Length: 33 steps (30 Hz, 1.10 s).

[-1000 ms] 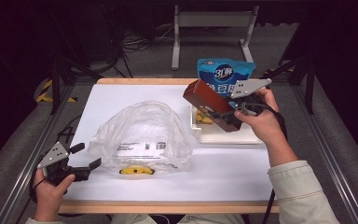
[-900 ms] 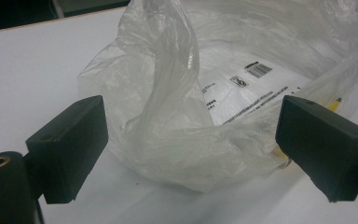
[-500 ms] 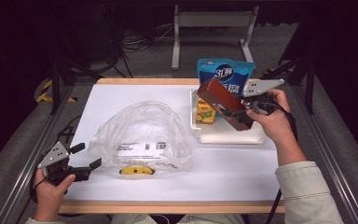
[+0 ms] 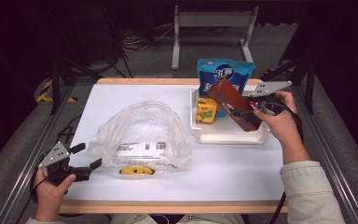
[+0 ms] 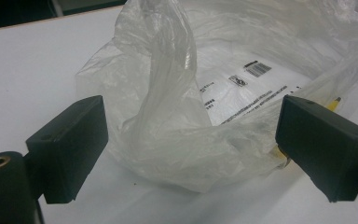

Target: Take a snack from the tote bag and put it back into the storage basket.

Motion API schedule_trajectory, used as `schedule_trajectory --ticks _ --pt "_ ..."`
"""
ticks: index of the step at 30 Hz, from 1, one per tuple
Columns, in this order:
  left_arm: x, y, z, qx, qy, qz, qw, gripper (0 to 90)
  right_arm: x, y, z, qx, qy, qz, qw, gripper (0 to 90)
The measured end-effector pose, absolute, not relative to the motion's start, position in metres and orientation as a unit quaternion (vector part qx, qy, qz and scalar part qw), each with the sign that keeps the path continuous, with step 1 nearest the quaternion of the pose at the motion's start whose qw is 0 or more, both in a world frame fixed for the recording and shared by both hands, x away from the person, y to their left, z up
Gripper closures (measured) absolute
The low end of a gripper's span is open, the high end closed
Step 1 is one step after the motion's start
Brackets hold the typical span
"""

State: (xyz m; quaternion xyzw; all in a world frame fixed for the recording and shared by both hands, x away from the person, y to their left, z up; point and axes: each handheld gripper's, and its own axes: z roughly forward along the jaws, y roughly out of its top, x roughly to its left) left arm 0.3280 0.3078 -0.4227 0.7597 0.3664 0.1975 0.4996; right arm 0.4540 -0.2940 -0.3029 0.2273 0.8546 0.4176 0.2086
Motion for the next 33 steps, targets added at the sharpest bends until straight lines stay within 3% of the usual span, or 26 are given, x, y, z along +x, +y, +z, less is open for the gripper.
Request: schedule_trajectory --ticks 33 --pt "0.322 0.312 -0.423 0.758 0.371 0.205 0.495 9.6 0.479 -0.312 -0.351 0.262 0.873 0.360 0.200 42.1"
